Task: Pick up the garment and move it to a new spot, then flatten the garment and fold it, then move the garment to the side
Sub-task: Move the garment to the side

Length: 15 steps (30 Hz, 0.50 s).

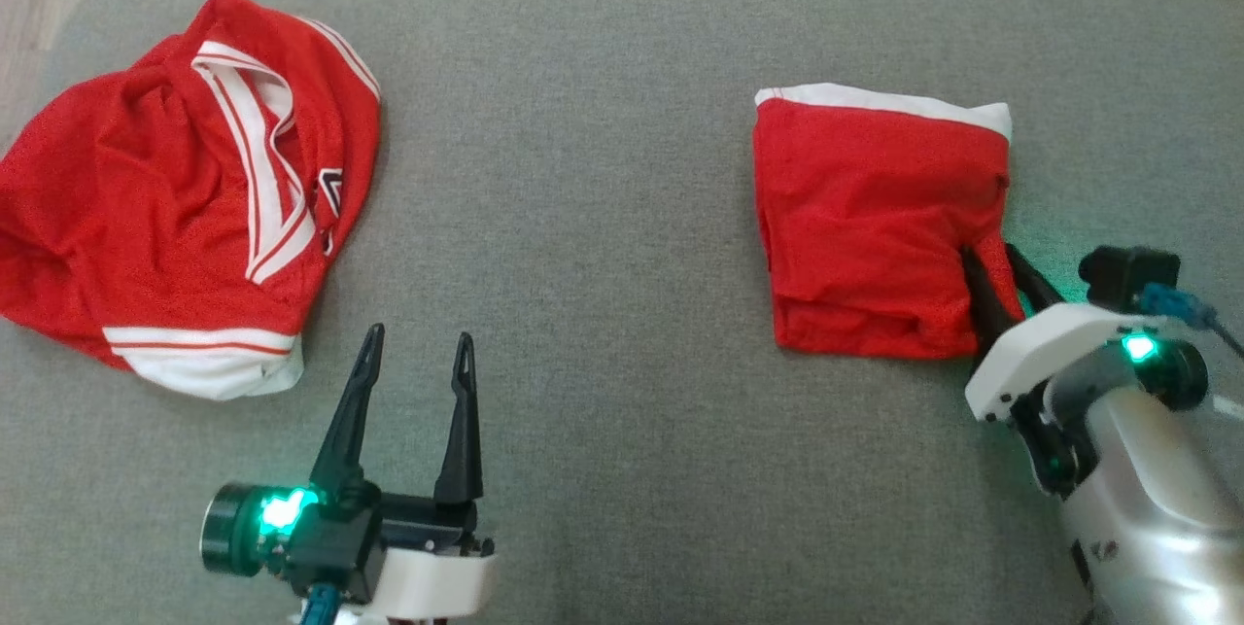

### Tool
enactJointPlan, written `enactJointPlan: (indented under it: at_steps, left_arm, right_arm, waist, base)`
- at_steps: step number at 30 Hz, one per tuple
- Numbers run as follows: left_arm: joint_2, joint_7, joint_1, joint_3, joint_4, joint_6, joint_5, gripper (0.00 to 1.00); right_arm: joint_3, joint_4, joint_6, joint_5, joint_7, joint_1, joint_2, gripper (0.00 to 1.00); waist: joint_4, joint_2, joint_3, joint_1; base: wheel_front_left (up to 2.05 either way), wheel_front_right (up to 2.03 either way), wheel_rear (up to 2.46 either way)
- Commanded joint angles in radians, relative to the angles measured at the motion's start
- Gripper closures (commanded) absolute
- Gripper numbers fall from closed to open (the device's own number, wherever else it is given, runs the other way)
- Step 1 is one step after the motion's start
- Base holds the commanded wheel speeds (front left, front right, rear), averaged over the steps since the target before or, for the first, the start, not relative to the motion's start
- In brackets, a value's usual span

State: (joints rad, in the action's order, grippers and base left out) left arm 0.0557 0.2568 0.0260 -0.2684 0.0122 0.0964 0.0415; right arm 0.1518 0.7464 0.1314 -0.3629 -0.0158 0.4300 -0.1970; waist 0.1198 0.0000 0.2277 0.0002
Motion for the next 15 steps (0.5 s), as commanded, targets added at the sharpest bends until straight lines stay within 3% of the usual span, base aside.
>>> enactJointPlan:
  at_steps: [1, 7, 15]
  left_arm:
    - [-0.004, 0.005, -0.032, 0.022, -0.033, 0.000, -0.009, 0.00]
    - [-0.004, 0.005, -0.048, 0.025, -0.059, 0.007, -0.016, 0.00]
    - [0.014, 0.005, -0.094, 0.024, -0.087, -0.011, -0.032, 0.00]
  right_arm:
    - [0.038, -0.007, -0.001, -0.020, 0.018, 0.023, -0.006, 1.00]
    - [0.077, 0.001, -0.001, -0.043, -0.028, 0.066, -0.067, 1.00]
    - [0.022, -0.036, -0.001, 0.011, -0.015, 0.114, -0.223, 1.00]
  waist:
    - [0.000, 0.0000, 0.008, -0.0002]
    - [-0.044, 0.0000, 0.046, -0.0002]
    - [-0.152, 0.0000, 0.139, -0.0002]
  base:
    - [0.00, 0.00, 0.00]
    - [0.00, 0.00, 0.00]
    - [0.00, 0.00, 0.00]
